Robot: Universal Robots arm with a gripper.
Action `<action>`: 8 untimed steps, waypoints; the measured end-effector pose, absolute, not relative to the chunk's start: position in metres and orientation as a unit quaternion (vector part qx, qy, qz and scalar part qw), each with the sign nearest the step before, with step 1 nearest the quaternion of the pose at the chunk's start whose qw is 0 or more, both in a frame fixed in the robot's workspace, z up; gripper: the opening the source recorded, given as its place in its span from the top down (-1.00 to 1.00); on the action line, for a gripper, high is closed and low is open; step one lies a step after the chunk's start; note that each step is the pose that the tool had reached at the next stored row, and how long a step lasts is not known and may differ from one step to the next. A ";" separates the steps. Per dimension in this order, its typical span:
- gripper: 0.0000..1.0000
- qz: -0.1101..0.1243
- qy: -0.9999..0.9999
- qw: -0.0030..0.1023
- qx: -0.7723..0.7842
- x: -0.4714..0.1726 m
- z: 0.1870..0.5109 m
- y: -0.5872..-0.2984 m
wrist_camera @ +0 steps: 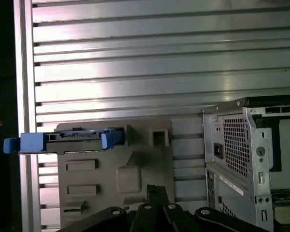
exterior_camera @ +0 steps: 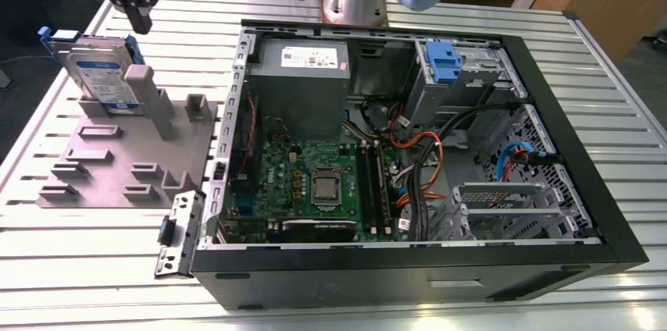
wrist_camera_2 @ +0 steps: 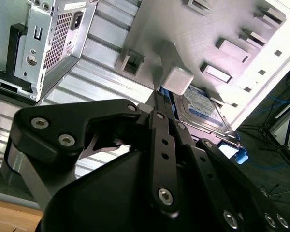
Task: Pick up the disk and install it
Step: 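Reach for the disk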
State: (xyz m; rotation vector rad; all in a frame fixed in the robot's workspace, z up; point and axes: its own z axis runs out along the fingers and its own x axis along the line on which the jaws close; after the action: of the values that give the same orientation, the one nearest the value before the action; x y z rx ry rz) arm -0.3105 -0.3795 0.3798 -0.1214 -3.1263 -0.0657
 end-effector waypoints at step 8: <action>0.79 -0.021 -0.999 0.006 -0.039 -0.312 0.380 -0.380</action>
State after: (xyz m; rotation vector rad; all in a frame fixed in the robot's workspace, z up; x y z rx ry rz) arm -0.3119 -0.3795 0.3796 -0.1213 -3.1263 -0.0657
